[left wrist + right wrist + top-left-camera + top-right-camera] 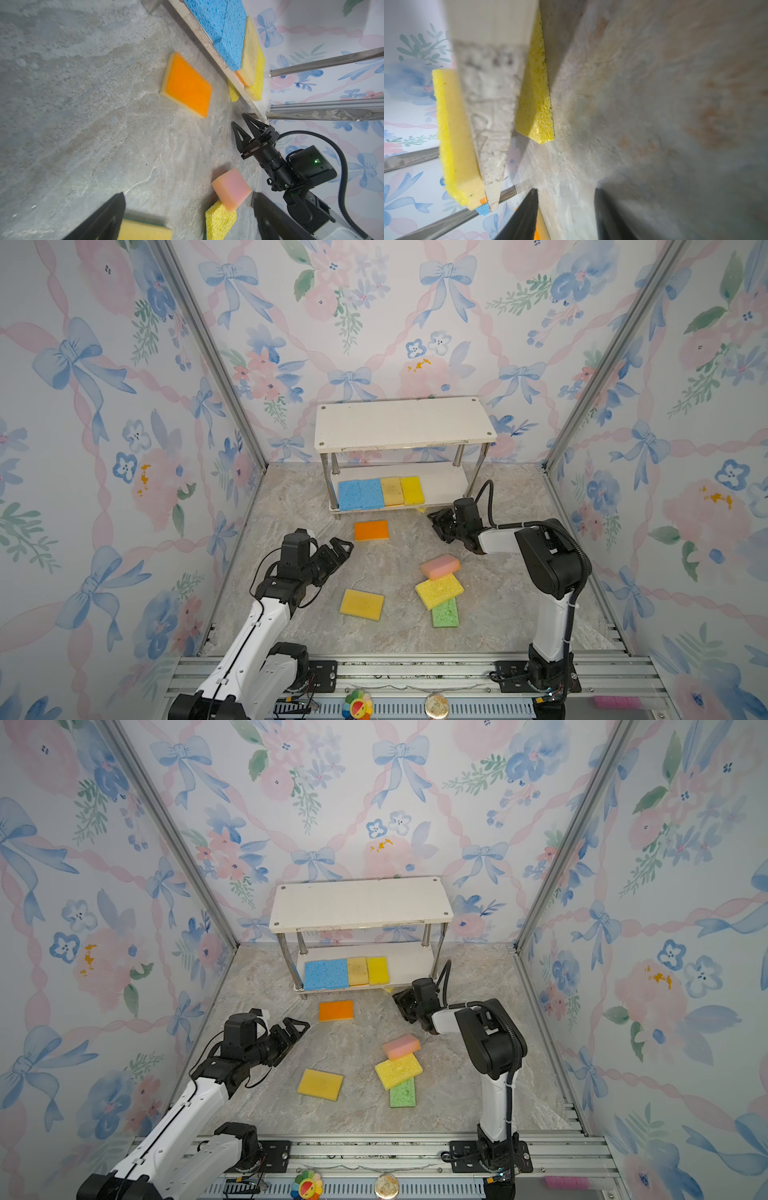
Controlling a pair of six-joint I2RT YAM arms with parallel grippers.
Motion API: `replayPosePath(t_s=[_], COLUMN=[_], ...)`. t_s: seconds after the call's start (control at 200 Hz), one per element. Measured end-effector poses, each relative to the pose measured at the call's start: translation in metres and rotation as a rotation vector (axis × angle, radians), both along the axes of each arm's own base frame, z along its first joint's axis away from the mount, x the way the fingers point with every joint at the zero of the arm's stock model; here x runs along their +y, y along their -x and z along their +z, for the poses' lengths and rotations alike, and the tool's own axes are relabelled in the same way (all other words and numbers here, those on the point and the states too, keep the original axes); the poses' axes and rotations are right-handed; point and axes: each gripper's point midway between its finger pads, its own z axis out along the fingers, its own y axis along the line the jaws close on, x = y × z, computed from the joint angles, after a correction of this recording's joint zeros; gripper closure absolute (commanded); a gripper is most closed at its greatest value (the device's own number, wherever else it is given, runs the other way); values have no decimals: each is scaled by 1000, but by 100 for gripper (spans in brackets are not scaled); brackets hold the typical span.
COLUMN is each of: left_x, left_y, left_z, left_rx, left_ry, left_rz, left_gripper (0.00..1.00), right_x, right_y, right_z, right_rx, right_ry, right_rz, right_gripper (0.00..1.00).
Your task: Place and organize the cleaning sponges onto the shelf
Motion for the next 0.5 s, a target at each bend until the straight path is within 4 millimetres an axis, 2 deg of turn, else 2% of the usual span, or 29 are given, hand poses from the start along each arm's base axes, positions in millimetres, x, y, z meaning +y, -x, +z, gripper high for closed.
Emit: replayPosePath(t_s=[0.275, 0.5], left_x=[0, 0], left_y=[3, 3], left_z=[-4, -5], left_rx=[2, 1], left_ry=[-1, -2], left_rz=[-7, -7], left_gripper=[2, 2], right_x=[6, 6], right_y=[-20, -25], right_z=[-1, -1], right_rx=[-22, -22], right_ry=[-12, -5], right_rz=[-24, -33], right_gripper=[53, 54])
